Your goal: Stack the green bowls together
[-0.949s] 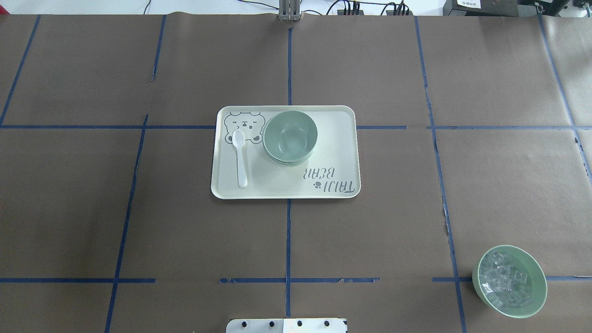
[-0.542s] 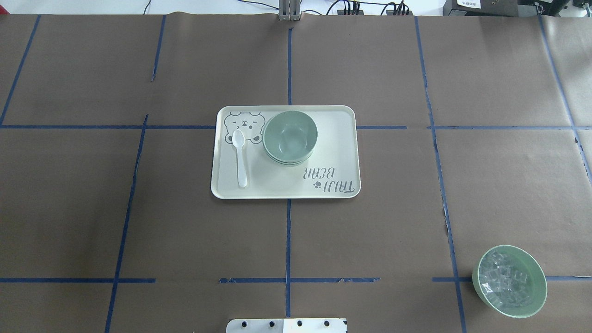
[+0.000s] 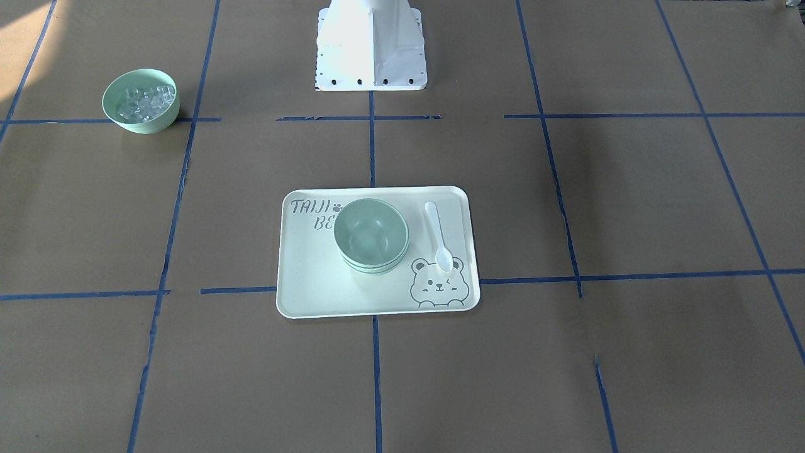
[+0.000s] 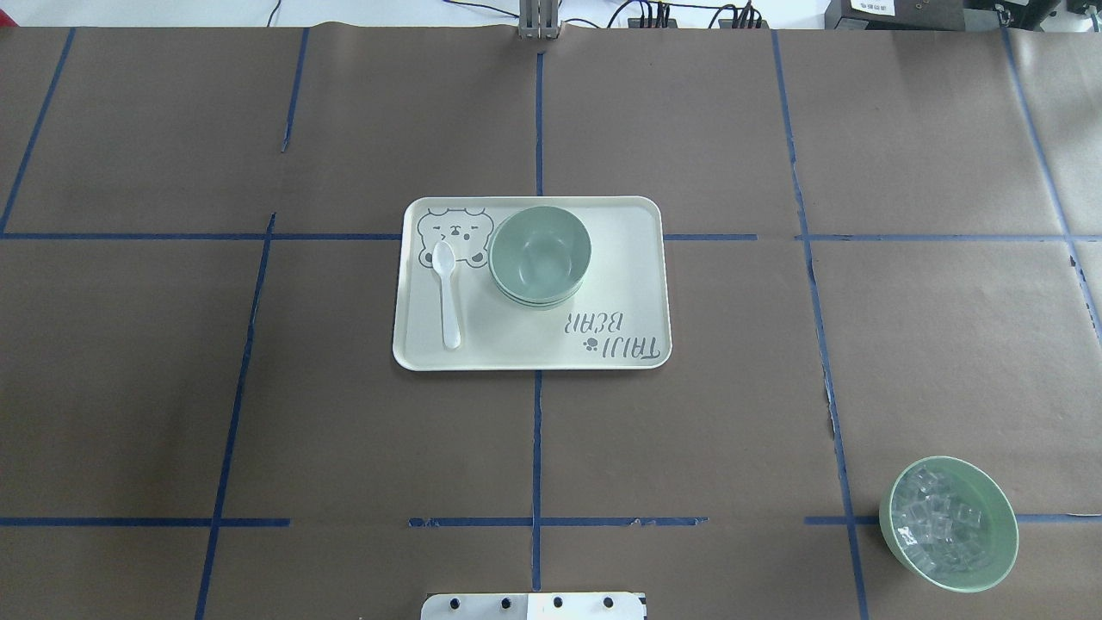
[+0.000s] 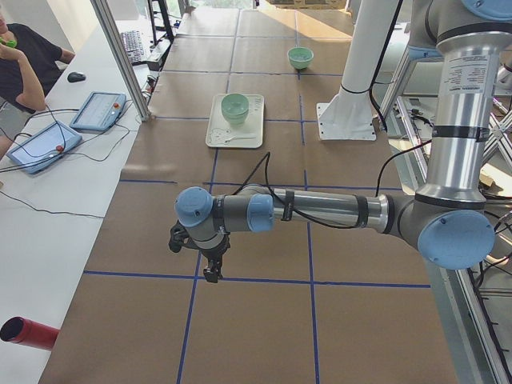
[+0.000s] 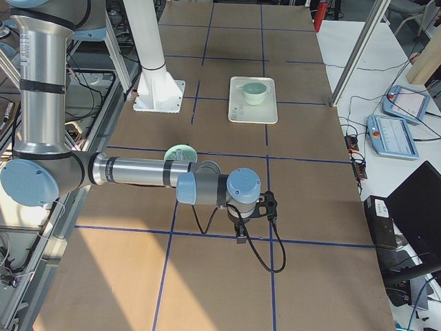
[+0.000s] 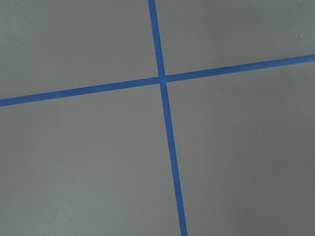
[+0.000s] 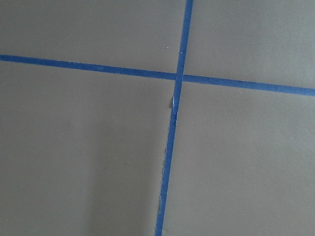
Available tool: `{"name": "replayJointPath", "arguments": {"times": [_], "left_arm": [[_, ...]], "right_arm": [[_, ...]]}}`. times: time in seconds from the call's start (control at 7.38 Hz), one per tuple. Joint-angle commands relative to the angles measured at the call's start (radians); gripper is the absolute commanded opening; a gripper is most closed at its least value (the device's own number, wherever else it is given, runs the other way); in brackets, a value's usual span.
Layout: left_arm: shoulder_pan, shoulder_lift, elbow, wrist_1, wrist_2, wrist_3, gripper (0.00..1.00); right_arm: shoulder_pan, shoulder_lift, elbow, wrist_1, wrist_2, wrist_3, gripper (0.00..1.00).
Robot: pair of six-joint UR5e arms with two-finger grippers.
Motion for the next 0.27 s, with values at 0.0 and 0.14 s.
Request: {"name": "replayJointPath", "arguments": {"times": [0.0,0.14], "left_arm": [[0.0,0.0,-0.001,0.0,0.0,0.0,1.0],[0.0,-0.002,-0.004,0.0,0.0,0.0,1.0]], "right_arm": [[0.0,0.0,-0.001,0.001,-0.002,-0.001,1.0],[0.0,-0.001,-0.001,0.002,0.0,-0.001,1.0]]}}
